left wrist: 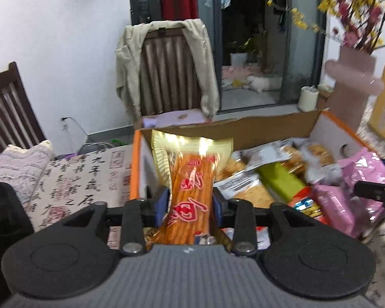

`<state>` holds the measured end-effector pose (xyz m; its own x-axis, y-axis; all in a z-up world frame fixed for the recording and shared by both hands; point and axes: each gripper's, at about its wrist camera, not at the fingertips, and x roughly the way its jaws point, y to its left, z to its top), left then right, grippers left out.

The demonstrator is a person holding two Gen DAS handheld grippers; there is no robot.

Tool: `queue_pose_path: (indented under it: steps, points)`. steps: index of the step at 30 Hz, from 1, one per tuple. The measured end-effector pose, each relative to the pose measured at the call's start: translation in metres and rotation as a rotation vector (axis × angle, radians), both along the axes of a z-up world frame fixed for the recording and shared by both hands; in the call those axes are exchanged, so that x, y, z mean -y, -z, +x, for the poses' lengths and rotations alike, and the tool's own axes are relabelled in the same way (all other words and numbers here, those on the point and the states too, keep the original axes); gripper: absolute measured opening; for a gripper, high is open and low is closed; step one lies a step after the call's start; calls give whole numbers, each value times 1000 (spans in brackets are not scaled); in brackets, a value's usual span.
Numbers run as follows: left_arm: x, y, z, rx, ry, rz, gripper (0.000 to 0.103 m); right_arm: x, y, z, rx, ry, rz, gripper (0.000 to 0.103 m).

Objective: Organize snacks

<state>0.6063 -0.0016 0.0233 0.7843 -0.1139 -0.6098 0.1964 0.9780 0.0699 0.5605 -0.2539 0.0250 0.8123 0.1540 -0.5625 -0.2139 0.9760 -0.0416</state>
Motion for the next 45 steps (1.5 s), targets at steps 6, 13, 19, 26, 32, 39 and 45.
queue_pose_path:
  steps: [6, 13, 19, 26, 32, 39, 45]
  points:
    - [-11, -1, 2, -38, -8, -80, 63, -2, 1, -9, 35, 32, -38, 66]
    - [-22, -30, -44, 1, -14, -137, 71, 3, -34, -46, 97, 21, 8, 77]
    - [-25, -58, -121, 67, 12, -143, 79, -5, -60, -95, 146, -32, 25, 83]
    - [-27, -85, -206, 131, 6, -175, 79, -12, -83, -156, 174, -63, 27, 87]
    - [-24, -95, -292, 234, -10, -142, 83, -6, -89, -218, 186, -65, 68, 88]
    - [-16, -90, -387, 295, -30, -167, 88, 1, -91, -296, 222, -72, 107, 94]
    - [-6, -68, -449, 288, -94, -167, 89, 4, -81, -363, 258, -64, 91, 95]
